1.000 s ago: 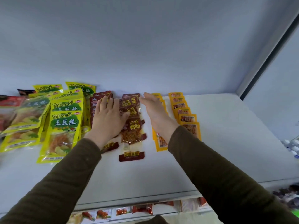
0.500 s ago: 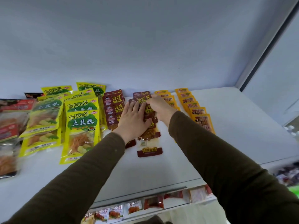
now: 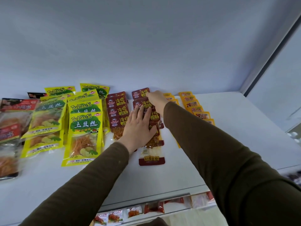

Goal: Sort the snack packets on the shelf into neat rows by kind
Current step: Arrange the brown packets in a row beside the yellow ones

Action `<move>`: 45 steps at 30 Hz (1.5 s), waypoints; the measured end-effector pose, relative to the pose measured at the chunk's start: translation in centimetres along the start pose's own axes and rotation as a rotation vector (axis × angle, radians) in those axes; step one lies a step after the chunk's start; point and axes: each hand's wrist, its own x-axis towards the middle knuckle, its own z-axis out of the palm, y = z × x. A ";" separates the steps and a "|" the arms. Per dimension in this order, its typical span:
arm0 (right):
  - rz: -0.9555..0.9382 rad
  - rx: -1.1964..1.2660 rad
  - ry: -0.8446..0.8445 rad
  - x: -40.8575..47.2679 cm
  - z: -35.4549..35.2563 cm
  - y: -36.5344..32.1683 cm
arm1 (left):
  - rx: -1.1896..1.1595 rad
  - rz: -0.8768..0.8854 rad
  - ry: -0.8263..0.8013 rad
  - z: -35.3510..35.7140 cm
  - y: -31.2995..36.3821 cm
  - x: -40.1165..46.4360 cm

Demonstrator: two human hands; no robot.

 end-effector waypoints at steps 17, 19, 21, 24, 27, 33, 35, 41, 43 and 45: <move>0.029 0.088 -0.108 3.6 -1.2 0.5 | 0.011 -0.019 -0.049 -0.5 0.9 0.1; 0.056 0.107 -0.097 3.6 -0.7 0.6 | 0.009 -0.010 -0.063 -0.5 0.9 0.0; 0.056 0.166 -0.117 3.5 -0.4 0.6 | 0.009 -0.009 -0.073 -0.6 0.9 0.0; 0.026 0.275 -0.133 3.7 -0.5 1.0 | 0.022 -0.016 -0.075 -0.5 0.8 0.1; 0.010 0.318 -0.163 4.0 -0.7 1.2 | 0.023 -0.013 -0.075 -0.5 0.7 0.0; -0.067 0.143 -0.074 4.2 -0.5 1.1 | 0.014 -0.011 -0.075 -0.6 0.8 -0.1; -0.072 0.152 -0.039 4.1 -0.2 1.1 | 0.019 -0.006 -0.069 -0.6 0.8 -0.2; -0.090 0.174 0.017 3.6 0.1 1.2 | 0.027 -0.001 -0.068 -0.7 0.5 0.2; -0.070 0.165 -0.016 3.0 -0.2 0.8 | -0.003 0.005 -0.082 -0.8 0.3 0.1; -0.048 0.211 -0.042 2.0 -1.0 0.4 | -0.052 -0.022 -0.051 -1.2 -0.3 -0.3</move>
